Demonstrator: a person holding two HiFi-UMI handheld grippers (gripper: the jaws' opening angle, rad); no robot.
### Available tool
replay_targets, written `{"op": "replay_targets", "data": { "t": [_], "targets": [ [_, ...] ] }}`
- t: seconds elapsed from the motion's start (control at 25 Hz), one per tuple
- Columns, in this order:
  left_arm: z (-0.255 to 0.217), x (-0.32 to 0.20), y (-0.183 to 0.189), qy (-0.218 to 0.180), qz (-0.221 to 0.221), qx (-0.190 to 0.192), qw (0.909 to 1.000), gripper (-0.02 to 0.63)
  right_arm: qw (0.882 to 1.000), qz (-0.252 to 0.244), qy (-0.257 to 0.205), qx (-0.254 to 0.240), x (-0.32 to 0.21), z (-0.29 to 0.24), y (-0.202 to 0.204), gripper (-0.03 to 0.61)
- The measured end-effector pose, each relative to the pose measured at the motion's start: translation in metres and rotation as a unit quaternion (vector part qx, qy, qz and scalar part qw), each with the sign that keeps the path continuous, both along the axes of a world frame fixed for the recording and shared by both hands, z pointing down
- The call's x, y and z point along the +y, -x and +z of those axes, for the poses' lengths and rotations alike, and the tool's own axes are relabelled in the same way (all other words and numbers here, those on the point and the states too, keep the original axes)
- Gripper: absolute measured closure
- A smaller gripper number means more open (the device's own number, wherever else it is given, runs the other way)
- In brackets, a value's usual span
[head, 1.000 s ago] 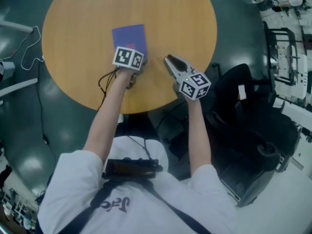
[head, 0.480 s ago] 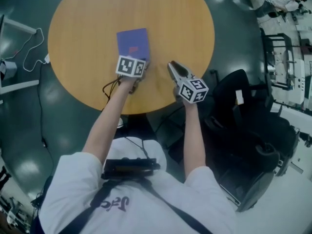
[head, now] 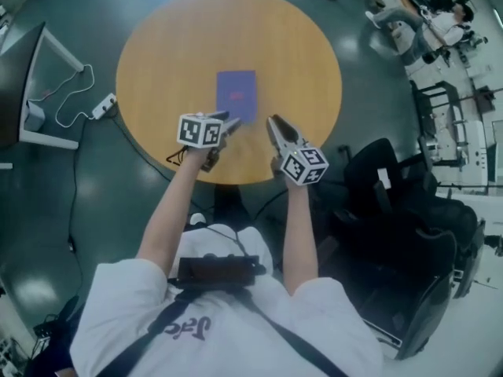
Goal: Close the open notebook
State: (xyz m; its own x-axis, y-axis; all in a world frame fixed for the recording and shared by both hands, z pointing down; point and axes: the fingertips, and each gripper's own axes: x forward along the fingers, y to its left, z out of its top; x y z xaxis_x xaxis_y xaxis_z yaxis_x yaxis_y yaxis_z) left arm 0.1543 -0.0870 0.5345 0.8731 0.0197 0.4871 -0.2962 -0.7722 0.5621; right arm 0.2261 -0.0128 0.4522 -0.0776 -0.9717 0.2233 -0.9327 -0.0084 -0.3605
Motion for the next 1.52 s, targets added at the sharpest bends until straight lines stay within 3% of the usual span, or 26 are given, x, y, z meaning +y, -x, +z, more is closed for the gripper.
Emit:
{"op": "replay_targets", "data": {
  "t": [0.2,0.36,0.64,0.8,1.0,1.52],
  "targets": [
    [-0.045,0.014,0.034,-0.031,-0.03,0.065,0.997,0.43,0.999,0.02,-0.037,0.001,0.023,-0.035,0.036,0.513],
    [-0.096,0.026,0.07,-0.101,-0.047,0.11,0.9877,0.43,0.996,0.028,-0.06,0.064,0.035,-0.072,0.076,0.555],
    [-0.182,0.051,0.13,-0.246,-0.07,0.154,0.9545,0.443,0.98,0.038,-0.091,0.171,0.05,-0.138,0.14,0.566],
    [-0.208,0.059,0.156,-0.308,-0.096,0.157,0.9333,0.526,0.973,0.053,-0.126,0.188,0.056,-0.166,0.158,0.566],
    [-0.218,0.073,0.172,-0.339,-0.106,0.159,0.9213,0.601,0.97,0.084,-0.137,0.183,0.069,-0.182,0.165,0.566],
    [-0.238,0.087,0.166,-0.353,-0.1,0.179,0.913,0.601,0.964,0.113,-0.13,0.202,0.083,-0.183,0.164,0.568]
  ]
}}
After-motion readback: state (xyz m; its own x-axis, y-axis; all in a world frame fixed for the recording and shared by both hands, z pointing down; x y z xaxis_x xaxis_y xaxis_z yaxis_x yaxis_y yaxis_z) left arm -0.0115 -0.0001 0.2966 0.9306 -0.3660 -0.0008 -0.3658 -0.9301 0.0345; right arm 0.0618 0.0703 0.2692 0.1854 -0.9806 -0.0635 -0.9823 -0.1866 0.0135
